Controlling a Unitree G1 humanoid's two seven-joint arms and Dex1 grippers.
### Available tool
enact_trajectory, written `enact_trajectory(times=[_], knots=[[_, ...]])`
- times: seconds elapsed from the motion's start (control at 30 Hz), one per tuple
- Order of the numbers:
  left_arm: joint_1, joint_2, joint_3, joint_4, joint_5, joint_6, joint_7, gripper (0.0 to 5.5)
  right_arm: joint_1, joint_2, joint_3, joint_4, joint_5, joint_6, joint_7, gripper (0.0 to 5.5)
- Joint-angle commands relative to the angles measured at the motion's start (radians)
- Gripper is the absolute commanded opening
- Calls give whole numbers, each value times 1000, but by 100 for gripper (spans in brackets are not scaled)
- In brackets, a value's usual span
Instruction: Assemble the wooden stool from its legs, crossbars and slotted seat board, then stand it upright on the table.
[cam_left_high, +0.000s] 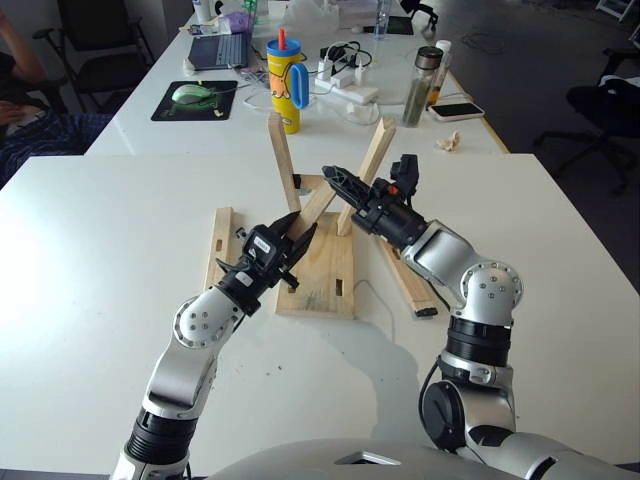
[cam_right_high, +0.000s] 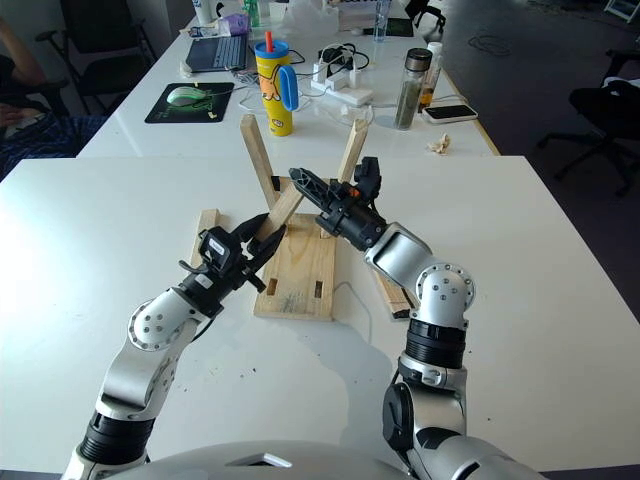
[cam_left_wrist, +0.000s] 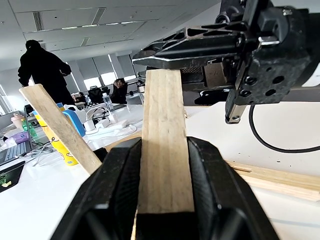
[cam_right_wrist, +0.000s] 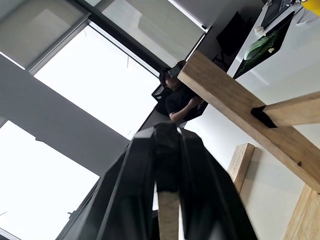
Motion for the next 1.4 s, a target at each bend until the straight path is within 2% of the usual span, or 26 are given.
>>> enact_trajectory(times=[0.03, 0.07, 0.2, 0.4, 0.53, 0.8, 1.4], knots=[[-9, -38, 22, -12, -73, 54, 8, 131, 18, -46, 41, -3, -84, -30, 10, 43], [-4, -60, 44, -21, -112, 61, 19, 168, 24, -59, 45, 0, -110, -46, 15, 43], [-11, -107, 136, -45, -237, 73, 46, 226, 79, -142, 72, -31, -241, -112, 60, 43], [3, -116, 206, -65, -358, 82, 47, 292, 124, -265, -35, -75, -263, -134, 76, 43], [16, -116, 181, -44, -339, 63, 39, 292, 144, -360, -22, -83, -441, -275, 110, 43], [-42, -123, 121, 4, -297, 74, 51, 292, 192, -302, 56, 39, -641, -512, 171, 43], [-55, -111, 96, 7, -299, 108, 37, 292, 236, -212, 34, 63, -682, -568, 145, 43]])
